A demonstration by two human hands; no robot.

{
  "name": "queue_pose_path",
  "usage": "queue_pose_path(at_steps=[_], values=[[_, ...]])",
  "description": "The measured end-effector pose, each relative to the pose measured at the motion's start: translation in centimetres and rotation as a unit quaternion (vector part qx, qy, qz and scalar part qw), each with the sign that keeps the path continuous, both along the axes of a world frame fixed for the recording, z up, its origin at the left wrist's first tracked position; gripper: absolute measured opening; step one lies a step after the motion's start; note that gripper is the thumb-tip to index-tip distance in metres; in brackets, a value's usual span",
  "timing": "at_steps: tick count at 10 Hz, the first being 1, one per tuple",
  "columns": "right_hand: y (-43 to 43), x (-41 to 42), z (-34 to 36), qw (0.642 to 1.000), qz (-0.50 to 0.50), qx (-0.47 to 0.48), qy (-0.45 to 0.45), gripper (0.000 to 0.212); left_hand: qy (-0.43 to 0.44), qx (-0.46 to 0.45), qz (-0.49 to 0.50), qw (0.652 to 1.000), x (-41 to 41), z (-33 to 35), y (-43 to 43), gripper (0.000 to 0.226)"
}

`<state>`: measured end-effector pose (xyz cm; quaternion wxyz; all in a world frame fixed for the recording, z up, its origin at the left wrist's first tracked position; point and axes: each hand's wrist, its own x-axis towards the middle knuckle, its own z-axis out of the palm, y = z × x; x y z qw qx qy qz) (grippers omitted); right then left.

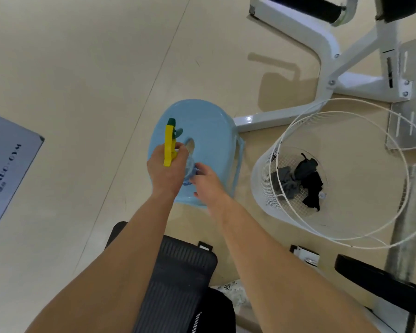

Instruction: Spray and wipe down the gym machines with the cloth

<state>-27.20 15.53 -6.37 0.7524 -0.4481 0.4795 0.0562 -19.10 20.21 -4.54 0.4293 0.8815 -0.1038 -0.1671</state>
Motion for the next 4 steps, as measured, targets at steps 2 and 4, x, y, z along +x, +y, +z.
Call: queue_pose_path(at_steps=[2,4], values=[[-0.8,-2.8,2.5,0.999,-0.012,-0.011,0.040,0.044,0.099,0.031,-0.024,0.994,-1.1,0.5,2.4,0.022],[-2.7,-8.2,6.6,0.992,-0.063,-0.099,0.046,0.045,0.108,0.117,-0.064,0.985,-2.9,4.1,5.1,0.066]])
